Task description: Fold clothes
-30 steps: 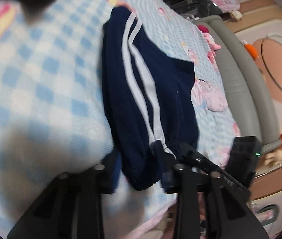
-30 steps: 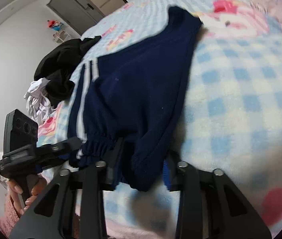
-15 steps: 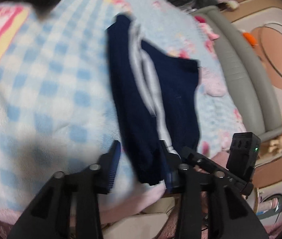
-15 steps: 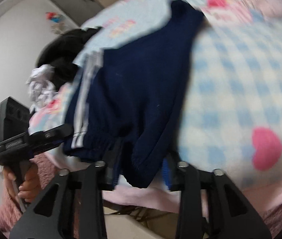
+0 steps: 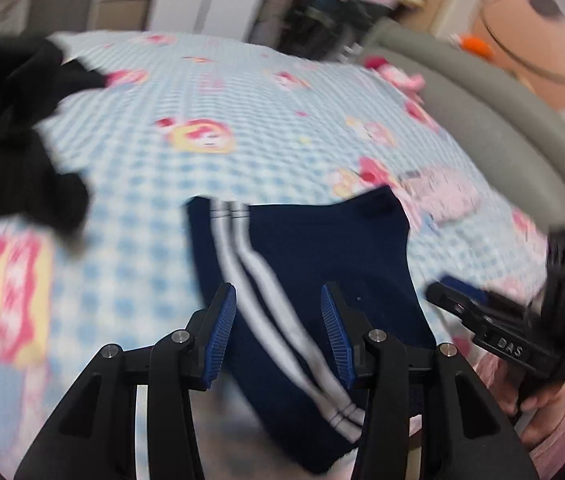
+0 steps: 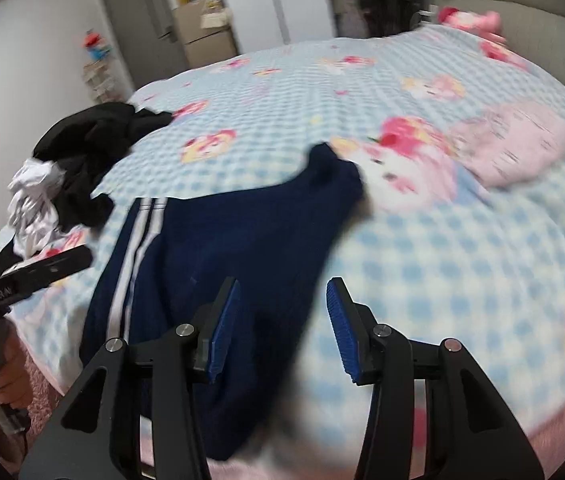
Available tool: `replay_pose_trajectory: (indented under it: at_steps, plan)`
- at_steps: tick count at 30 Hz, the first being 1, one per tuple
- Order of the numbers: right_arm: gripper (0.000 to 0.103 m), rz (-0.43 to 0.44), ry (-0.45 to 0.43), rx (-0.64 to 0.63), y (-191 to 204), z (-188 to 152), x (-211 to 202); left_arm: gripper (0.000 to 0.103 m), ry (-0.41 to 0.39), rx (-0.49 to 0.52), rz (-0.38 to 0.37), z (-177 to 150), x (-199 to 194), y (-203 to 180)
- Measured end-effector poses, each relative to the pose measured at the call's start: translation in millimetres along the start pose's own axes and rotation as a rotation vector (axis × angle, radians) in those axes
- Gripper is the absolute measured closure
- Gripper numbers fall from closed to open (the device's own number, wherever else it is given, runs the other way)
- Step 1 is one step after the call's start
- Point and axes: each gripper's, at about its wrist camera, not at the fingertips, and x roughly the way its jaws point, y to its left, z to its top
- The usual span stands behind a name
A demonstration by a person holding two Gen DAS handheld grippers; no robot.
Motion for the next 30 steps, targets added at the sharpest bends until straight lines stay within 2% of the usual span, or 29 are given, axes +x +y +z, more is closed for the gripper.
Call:
replay_pose_trajectory:
  at_steps: [2, 4, 8, 9, 11, 15, 18, 21, 23, 26, 30]
  plan:
    - [0.057, 0.030, 0.024, -0.055, 7, 7, 13, 0.056, 0.053, 0.034, 0.005, -2, 18, -6]
    - [0.057, 0.068, 0.066, -0.095, 7, -2, 25, 0.056, 0.108, 0.047, 0.035, -12, 33, -4]
    - [0.059, -0.010, 0.142, -0.135, 8, -29, 63, 0.056, 0.197, 0.066, 0.087, -29, 56, 2]
    - [0.059, -0.013, 0.133, -0.131, 8, -30, 62, 0.055, 0.186, 0.056, 0.088, -29, 52, 4]
    - [0.068, -0.036, 0.125, -0.131, 7, -28, 56, 0.055, 0.165, 0.037, 0.089, -28, 43, 10]
    - [0.075, -0.081, 0.114, -0.096, -10, -28, 43, 0.057, 0.122, -0.001, 0.092, -27, 26, 21]
    - [0.075, -0.081, 0.095, -0.081, -17, -31, 34, 0.055, 0.087, -0.028, 0.081, -27, 14, 27]
    - [0.072, -0.105, 0.043, -0.093, -9, -33, 21, 0.055, 0.037, -0.049, 0.007, -25, 4, 25]
    - [0.065, -0.093, 0.004, -0.069, -5, -34, 13, 0.054, 0.004, -0.063, -0.043, -24, -3, 23]
    - [0.065, -0.006, -0.017, -0.033, 4, -36, 8, 0.054, 0.031, -0.017, -0.062, -27, 9, 8]
    - [0.063, 0.000, 0.045, -0.093, 17, -40, 27, 0.054, 0.125, 0.067, 0.016, -34, 30, -6]
